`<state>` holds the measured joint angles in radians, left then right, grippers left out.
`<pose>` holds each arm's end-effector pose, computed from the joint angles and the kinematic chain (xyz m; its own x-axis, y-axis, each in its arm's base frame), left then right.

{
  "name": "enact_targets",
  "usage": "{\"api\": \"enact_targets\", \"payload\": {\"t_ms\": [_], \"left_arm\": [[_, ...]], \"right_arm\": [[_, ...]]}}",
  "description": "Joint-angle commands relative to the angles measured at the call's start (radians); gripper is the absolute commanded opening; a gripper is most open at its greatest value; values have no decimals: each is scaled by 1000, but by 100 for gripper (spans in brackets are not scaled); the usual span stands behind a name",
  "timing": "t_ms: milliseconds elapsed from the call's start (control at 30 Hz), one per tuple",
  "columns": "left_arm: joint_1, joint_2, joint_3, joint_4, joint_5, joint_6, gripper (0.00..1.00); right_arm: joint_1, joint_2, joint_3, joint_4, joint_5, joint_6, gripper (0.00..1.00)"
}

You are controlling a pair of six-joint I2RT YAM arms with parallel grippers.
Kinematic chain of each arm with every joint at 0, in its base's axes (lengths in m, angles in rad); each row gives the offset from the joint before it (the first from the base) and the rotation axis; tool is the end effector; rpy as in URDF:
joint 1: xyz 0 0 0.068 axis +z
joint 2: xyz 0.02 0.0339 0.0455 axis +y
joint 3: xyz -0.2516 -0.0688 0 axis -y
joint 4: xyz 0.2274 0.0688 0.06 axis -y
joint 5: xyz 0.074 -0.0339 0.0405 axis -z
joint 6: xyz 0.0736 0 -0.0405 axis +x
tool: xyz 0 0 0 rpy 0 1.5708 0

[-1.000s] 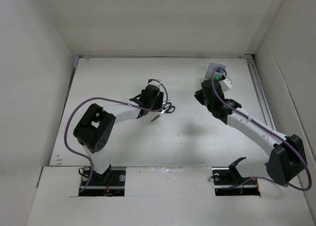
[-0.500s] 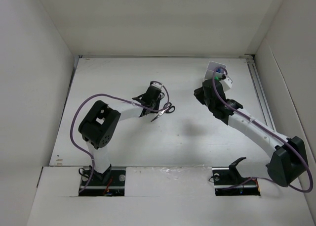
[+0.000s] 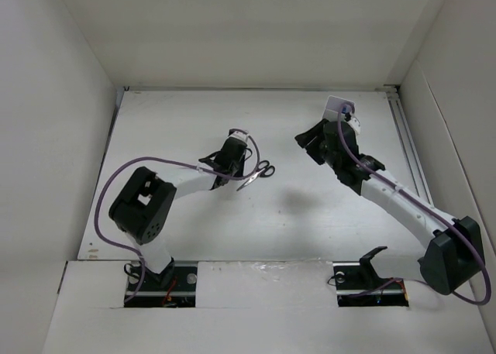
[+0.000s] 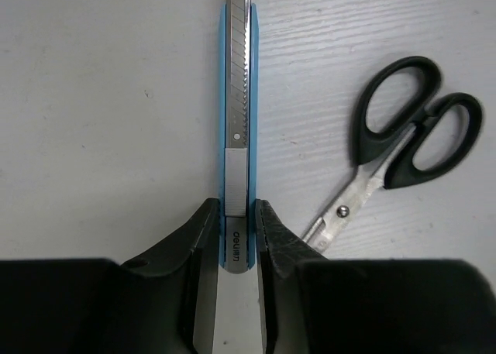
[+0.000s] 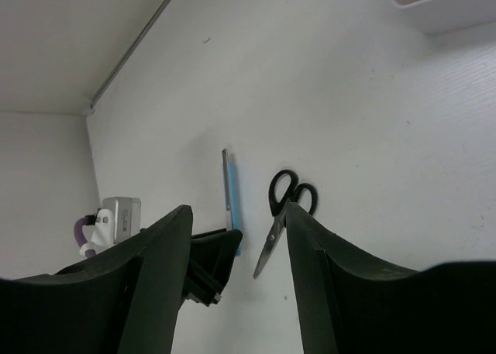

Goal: Sort the stationery into containers
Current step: Pick up the pen from the center of the board, then place the pen in the storage box.

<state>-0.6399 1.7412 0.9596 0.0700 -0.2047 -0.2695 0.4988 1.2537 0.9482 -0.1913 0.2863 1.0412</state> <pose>0.3113 -0.2131 0.1485 -0.6277 0.1423 -0.7653 0.3050 0.9495 -0.0737 0.2765 0.1270 0.2725 -0.4193 0.7143 -0.5603 0.2395 0.6823 0.6907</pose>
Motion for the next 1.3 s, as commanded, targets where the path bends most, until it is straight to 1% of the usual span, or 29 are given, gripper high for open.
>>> {"api": "enact_targets", "payload": {"t_ms": [0, 33, 67, 100, 167, 200, 267, 300, 400, 567, 733, 767, 933, 1033, 1067, 1167, 1200, 1267], "left_arm": [[-1, -149, -30, 48, 66, -17, 0], [-1, -191, -30, 72, 89, -17, 0], [-1, -212, -47, 91, 149, -17, 0], [-1, -229, -67, 109, 178, -17, 0], [-13, -273, -87, 163, 247, -37, 0], [-14, -284, -96, 180, 276, -37, 0], [-24, -305, -107, 215, 306, -46, 0], [-33, -305, -117, 232, 344, -46, 0], [-43, -327, -127, 269, 393, -56, 0], [-43, -327, -146, 292, 436, -56, 0], [-43, -338, -165, 316, 465, -56, 0], [-43, -338, -165, 317, 465, -56, 0], [-43, -348, -174, 317, 485, -56, 0], [-43, -358, -174, 327, 495, -65, 0], [-43, -358, -174, 327, 495, -65, 0], [-43, -358, -174, 327, 504, -65, 0], [-43, -358, -174, 327, 504, -65, 0], [-43, -358, -174, 336, 504, -65, 0]], "right_arm": [[-9, -4, -6, 107, -123, -26, 58], [-19, 6, -6, 107, -143, -26, 59], [-19, 6, -6, 119, -179, -26, 60], [-19, 15, -6, 131, -199, -26, 60], [-19, 27, -6, 148, -249, -36, 64], [-19, 44, -6, 157, -304, -36, 64], [-19, 81, 3, 171, -341, -47, 67], [-19, 95, 3, 171, -363, -47, 67], [1, 142, 23, 181, -387, -69, 67], [41, 199, 79, 181, -412, -104, 68], [50, 251, 100, 181, -377, -104, 62], [50, 251, 109, 181, -368, -104, 62], [50, 271, 109, 191, -323, -95, 53], [50, 291, 118, 191, -323, -95, 43], [50, 291, 118, 191, -323, -95, 34], [50, 300, 118, 201, -323, -86, 24], [50, 309, 118, 201, -323, -86, 17], [41, 309, 118, 201, -323, -86, 9]]}}
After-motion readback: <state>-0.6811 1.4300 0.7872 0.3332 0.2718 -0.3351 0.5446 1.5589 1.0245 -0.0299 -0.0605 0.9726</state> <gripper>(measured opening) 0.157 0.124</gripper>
